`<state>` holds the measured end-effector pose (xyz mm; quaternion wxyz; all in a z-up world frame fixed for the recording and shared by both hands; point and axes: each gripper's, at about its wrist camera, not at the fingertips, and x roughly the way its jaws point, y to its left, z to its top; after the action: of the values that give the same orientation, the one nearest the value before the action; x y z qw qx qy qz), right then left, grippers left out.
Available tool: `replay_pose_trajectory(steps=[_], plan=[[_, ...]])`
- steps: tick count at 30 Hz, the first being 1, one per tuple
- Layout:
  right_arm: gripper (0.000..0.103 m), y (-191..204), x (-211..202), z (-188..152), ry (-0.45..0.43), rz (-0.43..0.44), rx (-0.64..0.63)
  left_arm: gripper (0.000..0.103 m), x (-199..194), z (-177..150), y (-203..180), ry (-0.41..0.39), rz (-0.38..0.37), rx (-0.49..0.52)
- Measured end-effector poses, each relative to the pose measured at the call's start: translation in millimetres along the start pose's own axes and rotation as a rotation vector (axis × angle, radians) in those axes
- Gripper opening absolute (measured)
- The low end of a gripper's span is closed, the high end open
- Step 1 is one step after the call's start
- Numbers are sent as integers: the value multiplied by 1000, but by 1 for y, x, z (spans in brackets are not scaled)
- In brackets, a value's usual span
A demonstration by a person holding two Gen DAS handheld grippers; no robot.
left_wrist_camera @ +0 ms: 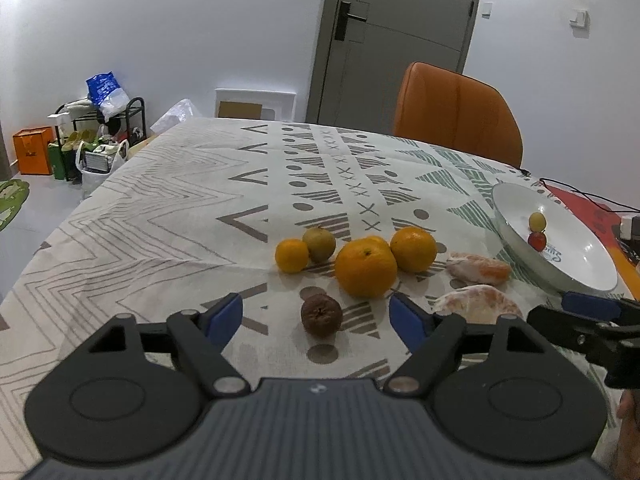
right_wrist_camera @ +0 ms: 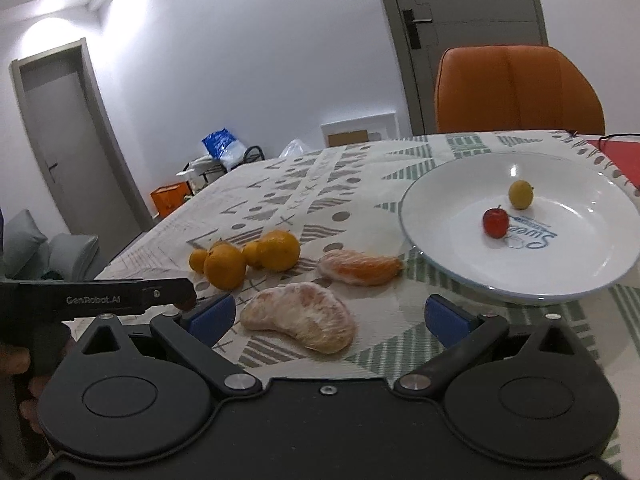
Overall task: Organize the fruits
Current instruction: 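Grasp the brown dried fruit with the left tool while the right tool grasps the peeled pomelo segment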
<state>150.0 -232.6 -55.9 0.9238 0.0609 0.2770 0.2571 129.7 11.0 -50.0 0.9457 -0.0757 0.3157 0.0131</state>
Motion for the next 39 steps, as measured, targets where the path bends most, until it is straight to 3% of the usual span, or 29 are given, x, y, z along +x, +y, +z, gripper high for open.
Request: replay_pose_trajectory(steps=[7, 10, 12, 13, 28, 39], plan=[[90, 1, 12, 3, 45, 11, -16, 59, 16, -1, 1, 24, -19, -1], [88, 3, 17, 3, 56, 14, -21, 43, 16, -3, 0, 16, -16, 19], [85, 4, 19, 3, 61, 19, -27, 26, 14, -2, 3, 19, -27, 13], [83, 5, 20, 2, 65, 23, -29, 23, 13, -2, 4, 22, -35, 9], [62, 24, 6, -10, 119, 157, -23, 23, -7, -13, 13, 7, -30, -14], [63, 21, 22, -5, 103, 71, -67, 23, -11, -11, 21, 1, -7, -26]])
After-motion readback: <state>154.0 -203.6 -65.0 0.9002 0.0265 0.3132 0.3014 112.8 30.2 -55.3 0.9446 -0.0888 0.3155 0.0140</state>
